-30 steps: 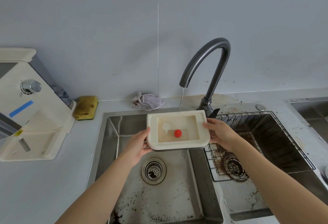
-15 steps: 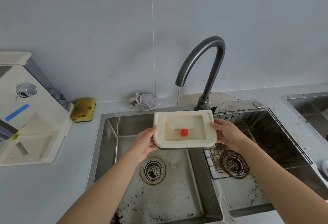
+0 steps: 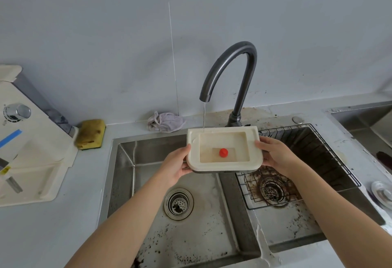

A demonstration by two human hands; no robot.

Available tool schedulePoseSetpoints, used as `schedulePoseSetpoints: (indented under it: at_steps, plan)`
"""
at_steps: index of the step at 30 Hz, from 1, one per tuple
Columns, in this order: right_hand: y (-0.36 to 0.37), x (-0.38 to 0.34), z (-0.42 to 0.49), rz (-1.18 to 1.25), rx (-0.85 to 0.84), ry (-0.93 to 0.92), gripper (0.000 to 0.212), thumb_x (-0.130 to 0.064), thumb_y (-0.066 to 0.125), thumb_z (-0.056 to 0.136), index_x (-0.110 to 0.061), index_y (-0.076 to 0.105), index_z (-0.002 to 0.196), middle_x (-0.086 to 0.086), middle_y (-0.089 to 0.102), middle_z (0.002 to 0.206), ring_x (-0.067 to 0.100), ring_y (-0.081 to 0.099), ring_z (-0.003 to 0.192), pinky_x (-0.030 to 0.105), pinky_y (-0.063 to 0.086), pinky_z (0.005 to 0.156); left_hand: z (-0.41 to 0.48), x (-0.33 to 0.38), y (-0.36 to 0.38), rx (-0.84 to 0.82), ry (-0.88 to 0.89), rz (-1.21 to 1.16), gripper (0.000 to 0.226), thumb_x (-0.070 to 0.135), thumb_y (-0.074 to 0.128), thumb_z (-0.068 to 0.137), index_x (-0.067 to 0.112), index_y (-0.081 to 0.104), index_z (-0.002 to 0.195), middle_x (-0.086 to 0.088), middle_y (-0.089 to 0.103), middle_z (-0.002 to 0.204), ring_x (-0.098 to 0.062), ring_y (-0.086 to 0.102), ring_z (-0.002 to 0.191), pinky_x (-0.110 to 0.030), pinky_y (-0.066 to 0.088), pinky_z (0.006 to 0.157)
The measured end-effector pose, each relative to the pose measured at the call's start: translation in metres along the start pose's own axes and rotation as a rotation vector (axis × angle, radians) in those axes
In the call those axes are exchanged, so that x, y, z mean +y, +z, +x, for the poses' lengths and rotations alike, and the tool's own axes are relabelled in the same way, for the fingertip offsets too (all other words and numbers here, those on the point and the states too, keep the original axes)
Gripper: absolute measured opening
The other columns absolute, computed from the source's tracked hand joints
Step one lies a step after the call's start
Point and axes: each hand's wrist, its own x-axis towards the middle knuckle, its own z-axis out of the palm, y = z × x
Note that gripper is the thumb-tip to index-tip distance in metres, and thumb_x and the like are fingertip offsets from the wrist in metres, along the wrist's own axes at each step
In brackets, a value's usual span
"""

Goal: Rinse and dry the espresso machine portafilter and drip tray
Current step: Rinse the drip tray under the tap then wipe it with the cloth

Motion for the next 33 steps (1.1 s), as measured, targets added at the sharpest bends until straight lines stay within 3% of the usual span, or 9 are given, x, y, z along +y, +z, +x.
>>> schedulePoseSetpoints:
  at_steps: [5, 12, 16, 20, 27, 33]
  plan:
    - [-0.006, -0.003, -0.003, -0.007, 0.011, -0.016, 0.026, -0.013, 0.045, 0.094, -0.013, 0.051, 0.12, 0.004, 0.064, 0.102, 0.023, 0.062, 0.093, 0.035, 0.052, 0.072, 0.004, 0.002, 0.006, -0.021, 0.004, 0.013, 0.017, 0.027, 0.049, 0.094, 0.014, 0.059, 0.096, -0.006, 0.067, 0.086, -0.02, 0.065, 0.079, -0.034, 0.052, 0.065]
    - [-0.009, -0.01, -0.003, -0.013, 0.026, -0.031, 0.037, -0.014, 0.046, 0.094, -0.008, 0.045, 0.131, 0.007, 0.062, 0.11, 0.026, 0.061, 0.099, 0.036, 0.052, 0.073, 0.008, 0.01, 0.012, -0.036, 0.028, 0.018, 0.018, 0.027, 0.049, 0.094, 0.012, 0.058, 0.1, -0.005, 0.066, 0.088, -0.02, 0.064, 0.08, -0.033, 0.051, 0.066]
    - [-0.007, -0.014, -0.002, 0.045, 0.002, -0.057, 0.038, -0.011, 0.046, 0.094, -0.009, 0.044, 0.132, 0.005, 0.063, 0.106, 0.022, 0.063, 0.093, 0.034, 0.052, 0.069, 0.01, 0.018, 0.012, -0.042, 0.061, 0.03, 0.022, 0.025, 0.049, 0.093, 0.009, 0.056, 0.107, -0.007, 0.064, 0.091, -0.021, 0.062, 0.082, -0.035, 0.052, 0.069]
    - [-0.006, -0.022, -0.002, 0.045, -0.012, -0.095, 0.038, -0.011, 0.046, 0.094, -0.01, 0.043, 0.132, 0.003, 0.063, 0.102, 0.02, 0.064, 0.089, 0.032, 0.053, 0.065, 0.013, 0.026, 0.012, -0.064, 0.094, 0.038, 0.016, 0.023, 0.05, 0.093, 0.012, 0.058, 0.1, -0.006, 0.066, 0.092, -0.021, 0.064, 0.082, -0.036, 0.053, 0.069]
    - [-0.006, -0.032, 0.004, 0.069, 0.003, -0.159, 0.044, -0.009, 0.046, 0.094, -0.011, 0.04, 0.137, 0.002, 0.061, 0.109, 0.022, 0.06, 0.095, 0.036, 0.051, 0.079, 0.017, 0.041, 0.014, -0.085, 0.139, 0.046, 0.01, 0.021, 0.051, 0.092, 0.017, 0.059, 0.097, -0.002, 0.068, 0.093, -0.018, 0.065, 0.084, -0.034, 0.053, 0.069]
    - [-0.001, -0.032, 0.007, 0.075, -0.001, -0.198, 0.045, -0.009, 0.046, 0.094, -0.013, 0.039, 0.138, -0.001, 0.06, 0.109, 0.019, 0.06, 0.094, 0.032, 0.05, 0.076, 0.018, 0.047, 0.011, -0.092, 0.177, 0.047, 0.009, 0.02, 0.051, 0.092, 0.018, 0.059, 0.095, -0.002, 0.068, 0.095, -0.018, 0.065, 0.088, -0.034, 0.053, 0.074]
